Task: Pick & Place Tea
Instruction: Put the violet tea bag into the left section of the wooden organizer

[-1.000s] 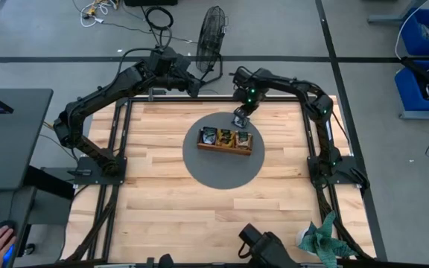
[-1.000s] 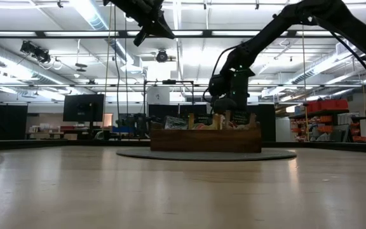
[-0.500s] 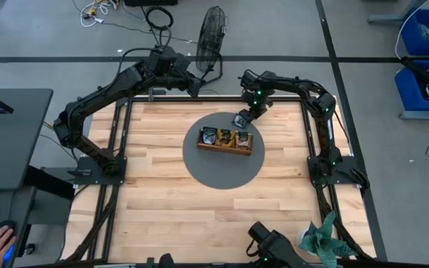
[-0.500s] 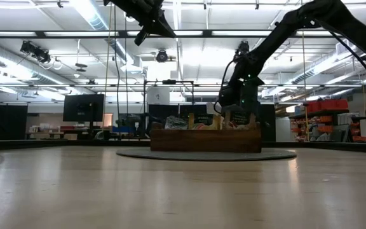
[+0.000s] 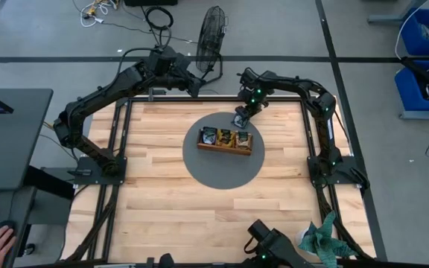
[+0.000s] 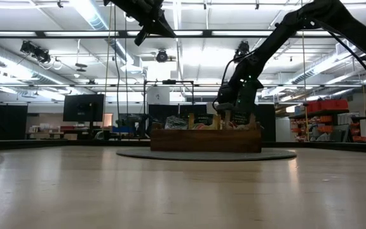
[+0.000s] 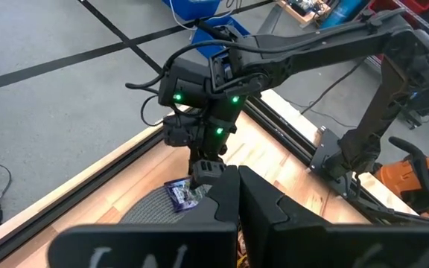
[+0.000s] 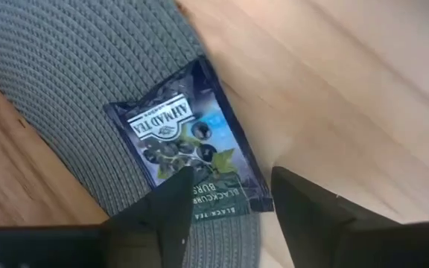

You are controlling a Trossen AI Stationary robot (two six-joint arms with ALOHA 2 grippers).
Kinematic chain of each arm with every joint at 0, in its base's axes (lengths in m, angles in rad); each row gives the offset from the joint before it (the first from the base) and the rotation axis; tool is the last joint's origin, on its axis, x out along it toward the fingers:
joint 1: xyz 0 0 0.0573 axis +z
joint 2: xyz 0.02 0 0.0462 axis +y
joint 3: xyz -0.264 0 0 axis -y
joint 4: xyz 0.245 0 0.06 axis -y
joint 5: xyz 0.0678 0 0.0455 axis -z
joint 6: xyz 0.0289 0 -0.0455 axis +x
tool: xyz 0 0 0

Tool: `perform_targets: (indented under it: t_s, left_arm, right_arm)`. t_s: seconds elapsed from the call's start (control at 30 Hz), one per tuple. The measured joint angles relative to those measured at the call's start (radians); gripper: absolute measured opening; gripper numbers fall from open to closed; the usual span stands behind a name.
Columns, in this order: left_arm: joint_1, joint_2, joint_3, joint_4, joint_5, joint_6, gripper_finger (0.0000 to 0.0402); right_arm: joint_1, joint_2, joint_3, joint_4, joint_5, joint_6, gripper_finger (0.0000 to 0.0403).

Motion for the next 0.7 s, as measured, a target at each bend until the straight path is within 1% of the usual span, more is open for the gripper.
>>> perform_targets:
  t_s: [0.17,0.33,0.47,0.6,0.7]
  left_arm:
    - [0.000,0.000,0.000,0.000,0.000,0.000,0.0003]
    - [0.000,0.000,0.000,0.001,0.000,0.000,0.0003]
    - [0.000,0.000,0.000,0.001,0.000,0.000,0.0003]
    - [0.000,0.000,0.000,0.001,0.000,0.001,0.0003]
    - [0.000,0.000,0.000,0.001,0.000,0.001,0.0003]
  right_arm:
    - [0.000,0.000,0.000,-0.011,0.000,-0.008,0.0155]
    - [0.000,0.000,0.000,-0.042,0.002,-0.050,0.0103]
    - [0.000,0.000,-0.018,-0.017,0.011,-0.077,0.0065]
    - [0.000,0.000,-0.026,-0.011,0.026,-0.101,0.0014]
    - [0.000,0.000,-0.026,-0.022,0.027,-0.108,0.0006]
